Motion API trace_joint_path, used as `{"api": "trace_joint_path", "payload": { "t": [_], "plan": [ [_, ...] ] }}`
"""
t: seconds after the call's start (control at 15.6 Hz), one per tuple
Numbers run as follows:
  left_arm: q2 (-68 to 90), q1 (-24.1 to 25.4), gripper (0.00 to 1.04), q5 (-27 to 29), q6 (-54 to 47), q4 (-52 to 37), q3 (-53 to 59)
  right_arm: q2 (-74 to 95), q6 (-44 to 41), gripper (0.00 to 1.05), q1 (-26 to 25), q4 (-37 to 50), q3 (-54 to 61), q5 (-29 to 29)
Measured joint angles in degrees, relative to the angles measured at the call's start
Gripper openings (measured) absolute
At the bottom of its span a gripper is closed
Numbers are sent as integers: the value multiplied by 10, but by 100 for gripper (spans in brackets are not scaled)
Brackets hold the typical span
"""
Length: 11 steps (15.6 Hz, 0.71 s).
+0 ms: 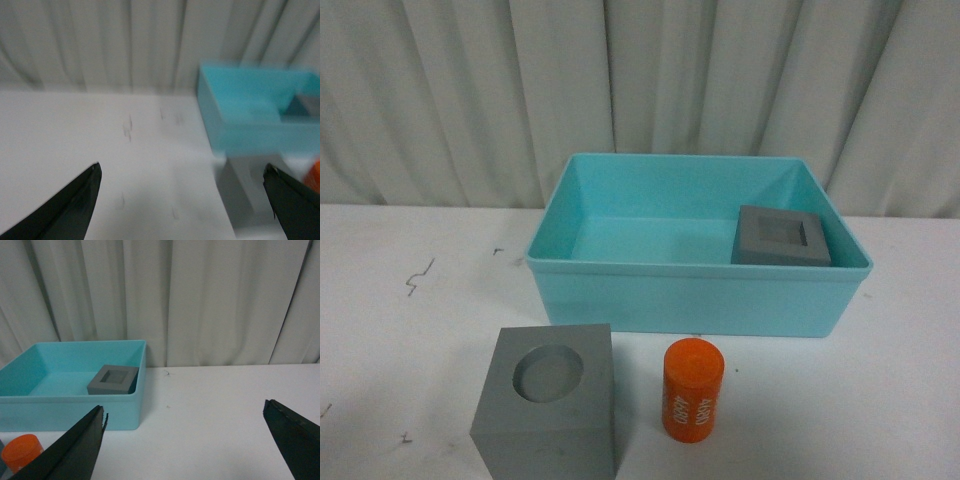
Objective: Place gray and orange parts in blue box
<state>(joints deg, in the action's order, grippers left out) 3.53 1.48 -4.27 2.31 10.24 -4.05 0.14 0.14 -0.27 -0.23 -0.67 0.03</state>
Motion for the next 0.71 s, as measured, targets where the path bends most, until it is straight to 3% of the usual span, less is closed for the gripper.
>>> {"api": "trace_joint_path", "payload": {
  "t": [0.06,0.13,0.32,0.45,0.71],
  "plan": [
    [104,3,98,-43,37,99,-69,0,0,100,0,0,0,0],
    [159,-11,98,-56,66,88,-108,0,0,97,0,0,0,0],
    [405,-86,98,-20,101,-121,-194,0,0,98,0,0,0,0],
    [610,-145,98,12,111,-209,-262,0,0,98,0,0,0,0],
    [844,-232,98,76,109,-219,-355,0,0,98,0,0,0,0]
  ]
}}
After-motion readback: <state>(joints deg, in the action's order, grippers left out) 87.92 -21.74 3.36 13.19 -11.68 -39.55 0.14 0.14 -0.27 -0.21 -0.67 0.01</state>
